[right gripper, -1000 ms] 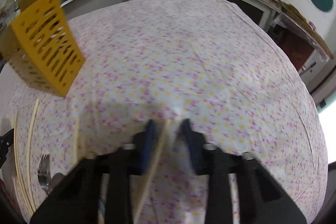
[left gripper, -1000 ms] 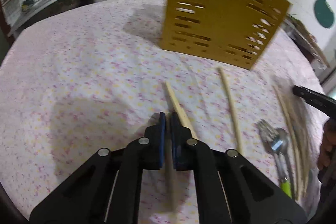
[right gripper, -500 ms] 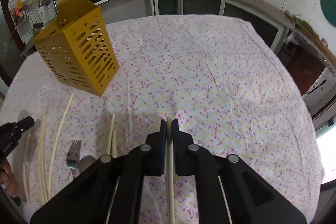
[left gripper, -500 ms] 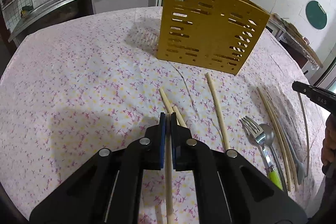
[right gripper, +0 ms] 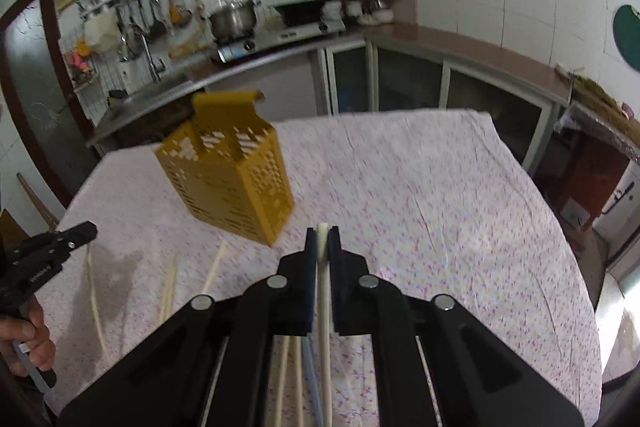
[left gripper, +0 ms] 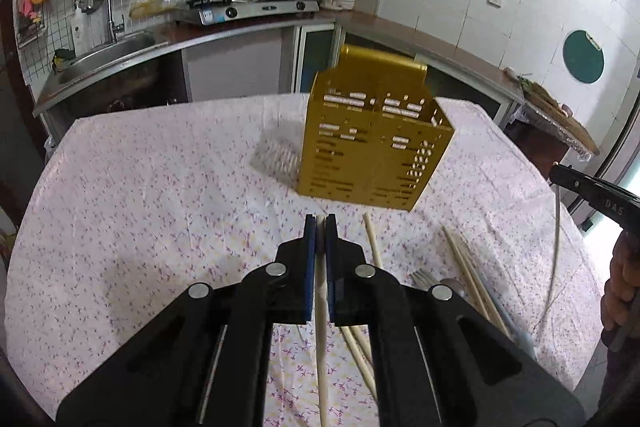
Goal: Organize utensils
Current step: 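Lift the chopsticks and carry both grippers over the yellow slotted holder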
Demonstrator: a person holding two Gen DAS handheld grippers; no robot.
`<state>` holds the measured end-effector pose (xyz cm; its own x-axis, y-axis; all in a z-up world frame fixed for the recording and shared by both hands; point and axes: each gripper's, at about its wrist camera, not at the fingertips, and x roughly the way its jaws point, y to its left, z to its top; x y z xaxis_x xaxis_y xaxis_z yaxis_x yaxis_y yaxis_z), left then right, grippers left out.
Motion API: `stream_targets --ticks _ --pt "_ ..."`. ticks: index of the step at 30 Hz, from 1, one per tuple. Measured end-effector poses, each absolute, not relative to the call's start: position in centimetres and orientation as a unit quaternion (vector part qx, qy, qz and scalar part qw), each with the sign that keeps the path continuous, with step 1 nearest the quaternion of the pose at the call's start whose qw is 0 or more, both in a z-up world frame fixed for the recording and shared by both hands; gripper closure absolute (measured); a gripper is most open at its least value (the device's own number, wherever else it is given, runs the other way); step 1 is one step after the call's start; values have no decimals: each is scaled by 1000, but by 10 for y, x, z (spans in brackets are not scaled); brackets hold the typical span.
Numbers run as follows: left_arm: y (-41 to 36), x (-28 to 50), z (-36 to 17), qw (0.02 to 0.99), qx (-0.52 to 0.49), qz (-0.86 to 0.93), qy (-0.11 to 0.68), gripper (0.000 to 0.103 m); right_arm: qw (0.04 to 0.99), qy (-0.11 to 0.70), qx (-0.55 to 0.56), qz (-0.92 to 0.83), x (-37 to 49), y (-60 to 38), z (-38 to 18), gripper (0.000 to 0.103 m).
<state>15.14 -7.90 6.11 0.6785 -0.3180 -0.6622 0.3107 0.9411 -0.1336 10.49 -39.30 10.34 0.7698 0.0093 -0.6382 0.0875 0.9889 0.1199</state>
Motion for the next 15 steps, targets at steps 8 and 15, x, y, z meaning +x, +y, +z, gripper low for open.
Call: stream_targets --ticks 8,15 --pt "-85 142 95 930 -4 -178 323 100 954 292 64 -2 94 -383 140 97" --pt "-102 156 143 942 15 -187 280 100 978 202 58 12 97 -367 194 97"
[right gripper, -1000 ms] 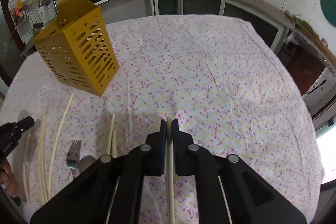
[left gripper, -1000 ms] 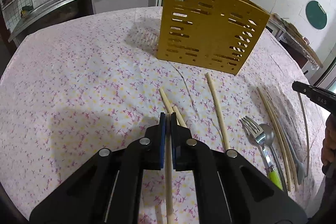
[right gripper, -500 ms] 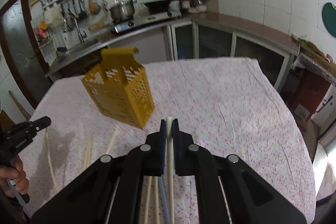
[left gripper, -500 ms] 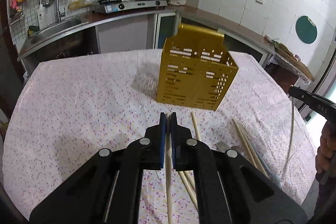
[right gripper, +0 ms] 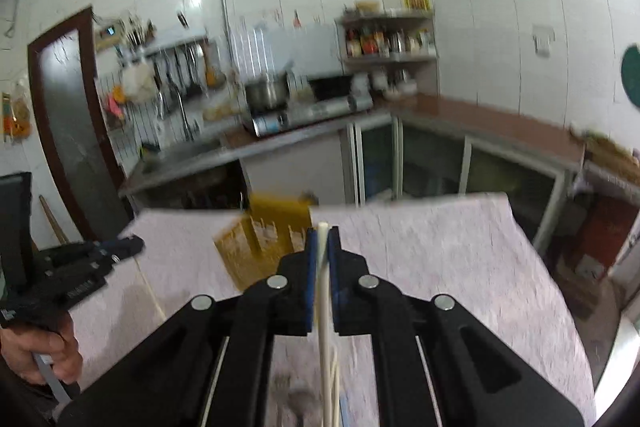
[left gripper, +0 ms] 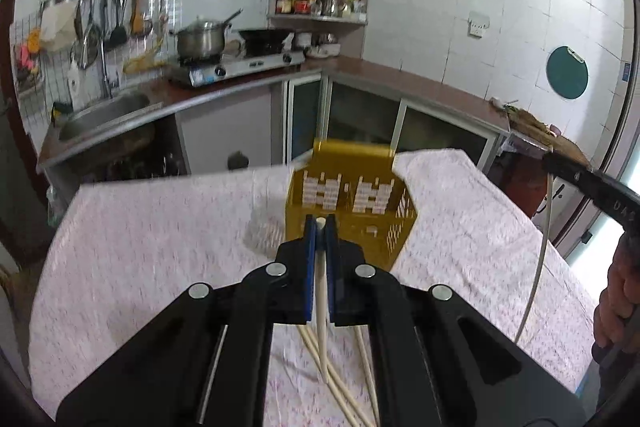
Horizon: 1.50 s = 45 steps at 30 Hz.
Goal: Organize utensils
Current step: 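Lift the chopsticks and carry both grippers over the yellow slotted holder, then open both grippers to drop the chopsticks into the yellow holder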
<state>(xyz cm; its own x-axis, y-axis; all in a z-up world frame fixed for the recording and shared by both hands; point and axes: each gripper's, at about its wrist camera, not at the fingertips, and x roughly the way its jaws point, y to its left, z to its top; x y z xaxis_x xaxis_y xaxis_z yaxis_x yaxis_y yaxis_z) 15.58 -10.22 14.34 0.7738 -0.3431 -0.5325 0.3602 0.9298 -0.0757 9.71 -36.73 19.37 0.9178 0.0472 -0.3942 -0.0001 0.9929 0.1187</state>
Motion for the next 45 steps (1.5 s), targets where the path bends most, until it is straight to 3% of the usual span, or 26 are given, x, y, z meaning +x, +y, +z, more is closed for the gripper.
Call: stream_targets --ticks 11,18,25,39,43,45 --pt "-114 222 233 959 3 -188 211 100 995 88 56 -2 157 -344 265 97" --pt "-126 270 250 963 6 -191 190 100 995 83 59 7 207 -336 256 97" --pt "-135 301 225 961 12 -195 196 100 994 91 64 11 238 -340 226 97" --pt "-136 315 136 937 31 -203 283 100 988 141 63 23 252 -339 165 96" --pt "-128 305 130 937 32 -198 286 87 987 147 64 18 242 -345 163 96" --pt "-122 300 132 939 27 -192 285 69 987 145 65 13 233 -348 165 96"
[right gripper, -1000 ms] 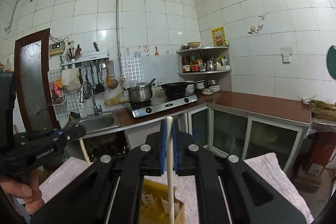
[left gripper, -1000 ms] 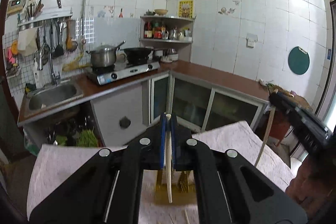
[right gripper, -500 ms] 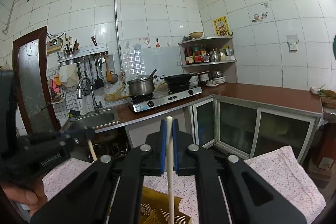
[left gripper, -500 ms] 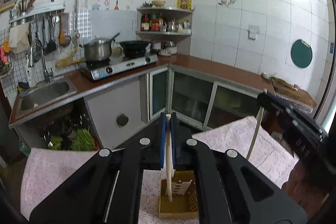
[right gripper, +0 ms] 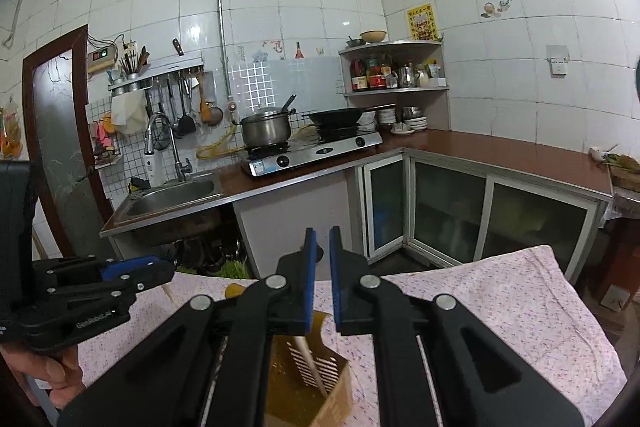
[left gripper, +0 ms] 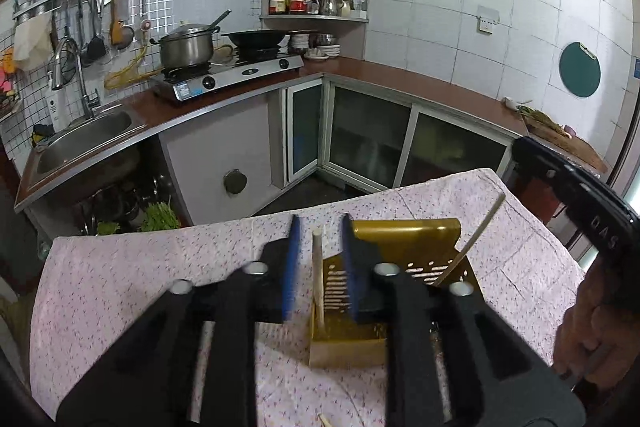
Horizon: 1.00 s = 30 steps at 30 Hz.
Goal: Organize utensils
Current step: 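Open both grippers to drop the chopsticks into the yellow holder, then move both grippers back down toward the remaining chopsticks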
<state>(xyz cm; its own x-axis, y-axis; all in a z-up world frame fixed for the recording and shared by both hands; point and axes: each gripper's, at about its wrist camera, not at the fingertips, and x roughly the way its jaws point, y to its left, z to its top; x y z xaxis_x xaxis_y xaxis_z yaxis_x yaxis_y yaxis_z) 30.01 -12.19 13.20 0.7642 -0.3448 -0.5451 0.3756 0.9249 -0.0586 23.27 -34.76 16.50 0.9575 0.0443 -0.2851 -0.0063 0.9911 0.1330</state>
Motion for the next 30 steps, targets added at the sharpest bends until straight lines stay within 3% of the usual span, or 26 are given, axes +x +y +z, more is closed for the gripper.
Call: stream_targets --ticks 1,2,4,7,16,22,30 --pt "-117 297 134 940 18 -188 284 60 987 144 65 11 228 -349 167 93" --pt "-114 293 137 941 13 -186 281 57 988 142 65 10 221 -351 170 88" --pt "-110 283 142 944 13 -182 276 53 988 136 68 9 207 -354 176 60" --pt "-100 269 149 947 2 -174 268 41 989 132 60 -1 181 -359 184 58" --pt "-46 181 145 966 -17 -131 223 31 988 142 58 -28 89 -388 166 51" --pt "-25 107 83 969 -17 -100 224 29 978 188 81 -49 41 -406 118 51" --pt "-14 66 6 948 -56 -99 296 27 955 270 103 -65 13 -411 41 51"
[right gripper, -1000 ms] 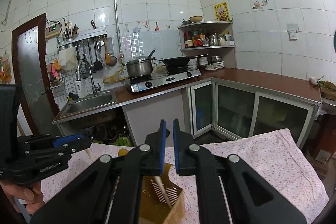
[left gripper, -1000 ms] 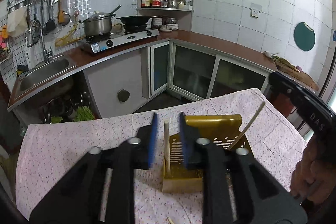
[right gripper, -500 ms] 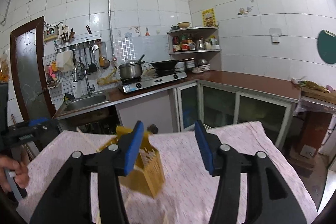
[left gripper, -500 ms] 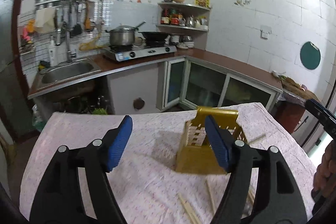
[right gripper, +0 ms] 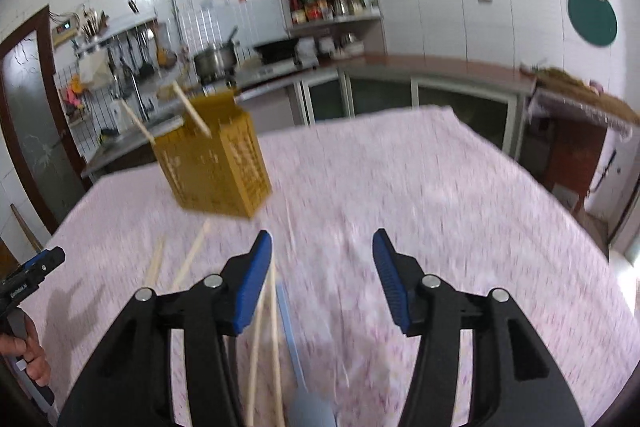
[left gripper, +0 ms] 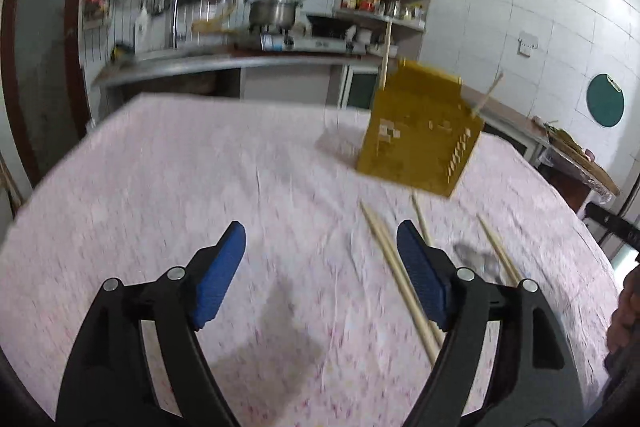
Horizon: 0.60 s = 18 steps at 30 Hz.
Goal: Organize utensils
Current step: 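Move both grippers back down toward the remaining chopsticks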
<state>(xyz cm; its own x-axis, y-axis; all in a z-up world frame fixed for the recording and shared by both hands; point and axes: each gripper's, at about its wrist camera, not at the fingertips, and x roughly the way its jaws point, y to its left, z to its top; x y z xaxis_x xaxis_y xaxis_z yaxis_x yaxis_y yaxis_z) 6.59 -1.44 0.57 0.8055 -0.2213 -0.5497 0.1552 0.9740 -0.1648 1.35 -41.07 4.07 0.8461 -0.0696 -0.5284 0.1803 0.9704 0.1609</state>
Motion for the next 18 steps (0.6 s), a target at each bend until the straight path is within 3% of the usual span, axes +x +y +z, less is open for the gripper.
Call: stream_targets --ticks 18 --pt "-52 141 -11 911 -32 -118 393 28 936 343 65 -53 73 -383 19 51"
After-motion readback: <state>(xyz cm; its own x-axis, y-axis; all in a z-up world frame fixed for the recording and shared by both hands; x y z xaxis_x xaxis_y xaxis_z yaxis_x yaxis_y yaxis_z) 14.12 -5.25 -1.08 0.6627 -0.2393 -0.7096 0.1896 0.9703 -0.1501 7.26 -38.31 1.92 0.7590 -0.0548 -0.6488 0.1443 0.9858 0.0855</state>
